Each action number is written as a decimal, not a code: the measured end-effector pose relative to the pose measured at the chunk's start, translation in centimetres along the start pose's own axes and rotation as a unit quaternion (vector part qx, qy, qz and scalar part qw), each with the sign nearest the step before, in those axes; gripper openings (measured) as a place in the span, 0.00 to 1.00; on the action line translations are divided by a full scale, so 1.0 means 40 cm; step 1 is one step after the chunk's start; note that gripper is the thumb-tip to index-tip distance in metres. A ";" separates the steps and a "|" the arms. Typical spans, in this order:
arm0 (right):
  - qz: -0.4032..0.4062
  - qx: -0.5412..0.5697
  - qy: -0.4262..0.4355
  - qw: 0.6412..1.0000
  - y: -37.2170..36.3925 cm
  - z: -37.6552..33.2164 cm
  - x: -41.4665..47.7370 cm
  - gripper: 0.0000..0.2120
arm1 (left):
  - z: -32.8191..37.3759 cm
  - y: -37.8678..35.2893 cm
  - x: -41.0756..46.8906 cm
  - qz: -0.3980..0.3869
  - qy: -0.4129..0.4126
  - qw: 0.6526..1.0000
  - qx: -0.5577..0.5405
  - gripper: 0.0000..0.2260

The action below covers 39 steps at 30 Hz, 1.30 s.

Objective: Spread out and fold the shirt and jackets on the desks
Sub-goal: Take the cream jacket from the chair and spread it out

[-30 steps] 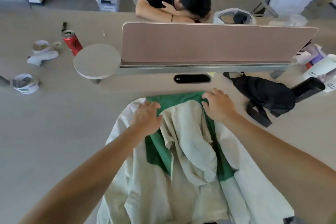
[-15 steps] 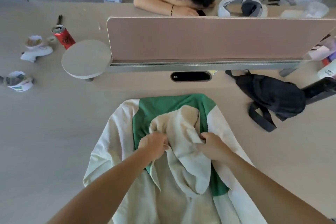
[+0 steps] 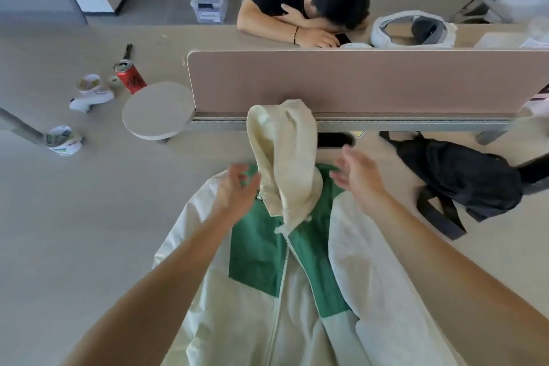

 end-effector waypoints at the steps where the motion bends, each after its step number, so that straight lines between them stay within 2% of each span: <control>1: -0.004 -0.094 0.017 0.995 -0.001 0.051 -0.009 0.12 | -0.035 -0.032 -0.022 -0.041 0.010 0.999 0.030 0.22; 2: -0.025 -0.182 0.041 0.982 -0.004 0.104 -0.019 0.12 | -0.063 -0.060 -0.045 -0.076 0.010 0.995 0.063 0.26; 4: -0.091 -0.331 0.078 0.936 -0.017 0.201 -0.049 0.12 | -0.105 -0.108 -0.084 -0.156 -0.018 0.972 0.173 0.28; 6: -0.142 -0.459 0.108 0.870 -0.027 0.291 -0.069 0.18 | -0.139 -0.150 -0.123 -0.236 -0.050 0.932 0.270 0.28; 9: -0.167 -0.609 0.118 0.766 -0.020 0.391 -0.098 0.25 | -0.178 -0.193 -0.168 -0.360 -0.032 0.877 0.316 0.32; 11: -0.157 -0.658 0.116 0.727 -0.002 0.431 -0.117 0.26 | -0.192 -0.208 -0.173 -0.380 -0.028 0.861 0.337 0.34; 13: -0.119 -0.679 0.123 0.714 0.020 0.454 -0.141 0.27 | -0.195 -0.216 -0.176 -0.371 -0.037 0.855 0.360 0.36; 18: 0.028 -0.672 0.088 0.735 0.096 0.449 -0.185 0.25 | -0.174 -0.225 -0.181 -0.355 -0.032 0.854 0.379 0.37; 21: 0.096 -0.604 -0.004 0.791 0.158 0.441 -0.190 0.28 | -0.138 -0.238 -0.206 -0.271 -0.033 0.875 0.400 0.33; 23: 0.129 -0.572 -0.070 0.807 0.209 0.439 -0.192 0.30 | -0.115 -0.254 -0.236 -0.225 -0.039 0.886 0.404 0.28; 25: 0.121 -0.535 -0.130 0.826 0.258 0.444 -0.193 0.30 | -0.111 -0.284 -0.270 -0.261 -0.007 0.889 0.377 0.23; 26: 0.106 -0.500 -0.147 0.847 0.278 0.450 -0.192 0.28 | -0.114 -0.302 -0.285 -0.293 0.027 0.890 0.349 0.22; 28: 0.072 -0.429 -0.145 0.889 0.305 0.454 -0.193 0.20 | -0.124 -0.338 -0.315 -0.363 0.106 0.886 0.270 0.23; 31: 0.069 -0.377 -0.097 0.919 0.335 0.444 -0.198 0.12 | -0.138 -0.382 -0.351 -0.431 0.172 0.864 0.195 0.18; 34: 0.103 -0.334 -0.053 0.935 0.365 0.417 -0.205 0.13 | -0.139 -0.410 -0.358 -0.410 0.136 0.888 0.158 0.21; 37: 0.147 -0.275 -0.028 0.950 0.393 0.398 -0.213 0.15 | -0.135 -0.425 -0.358 -0.374 0.120 0.916 0.079 0.20; 39: 0.118 -0.276 -0.037 0.953 0.404 0.405 -0.214 0.22 | -0.122 -0.416 -0.359 -0.368 0.103 0.918 0.105 0.17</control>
Point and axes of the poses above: each hand's wrist, its own x-axis towards the middle knuckle, its own y-axis out of the back of the hand, z = x × y, the point moved 4 cm from there along x, towards the middle knuckle, and after that the axes turned 6 degrees about -x, right-handed, at the moved point
